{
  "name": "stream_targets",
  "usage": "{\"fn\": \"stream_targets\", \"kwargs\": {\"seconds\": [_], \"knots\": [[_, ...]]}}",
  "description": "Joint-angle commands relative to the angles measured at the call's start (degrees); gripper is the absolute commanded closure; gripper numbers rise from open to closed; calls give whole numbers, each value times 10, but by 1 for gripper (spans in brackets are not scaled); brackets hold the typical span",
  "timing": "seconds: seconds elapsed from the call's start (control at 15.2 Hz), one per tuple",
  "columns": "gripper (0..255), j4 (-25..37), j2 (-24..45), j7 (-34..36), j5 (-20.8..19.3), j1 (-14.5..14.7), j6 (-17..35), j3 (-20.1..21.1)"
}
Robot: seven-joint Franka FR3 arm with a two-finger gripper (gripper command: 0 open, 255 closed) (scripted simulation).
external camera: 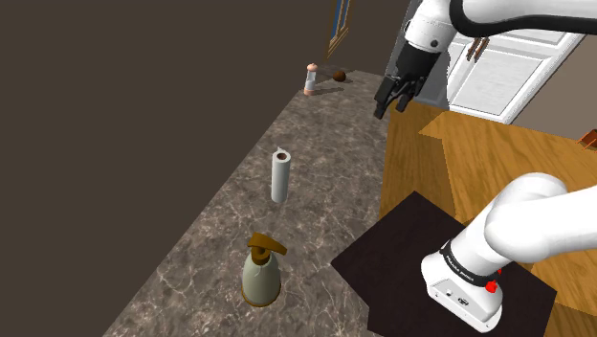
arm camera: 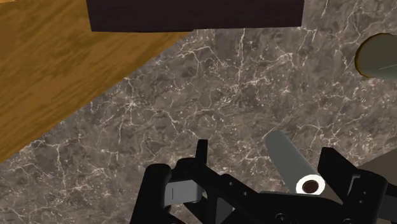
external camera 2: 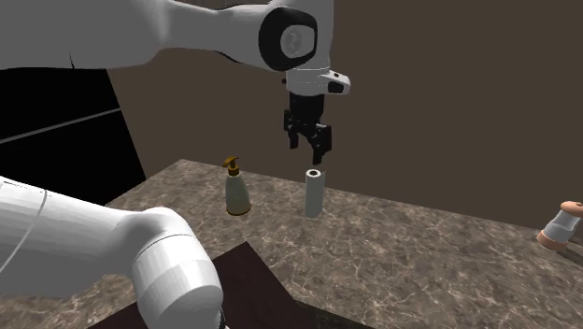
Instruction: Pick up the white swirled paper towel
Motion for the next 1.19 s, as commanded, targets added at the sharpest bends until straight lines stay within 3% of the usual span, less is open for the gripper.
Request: {"fn": "stream_targets", "kwargs": {"seconds": [0.0, 0.66, 1.12], "knots": [[0, -9, 22, 14, 6, 5, 39, 17], [0, -10, 182, 84, 8, 17, 232, 97], [0, 40, 327, 159, -45, 14, 342, 148]]}}
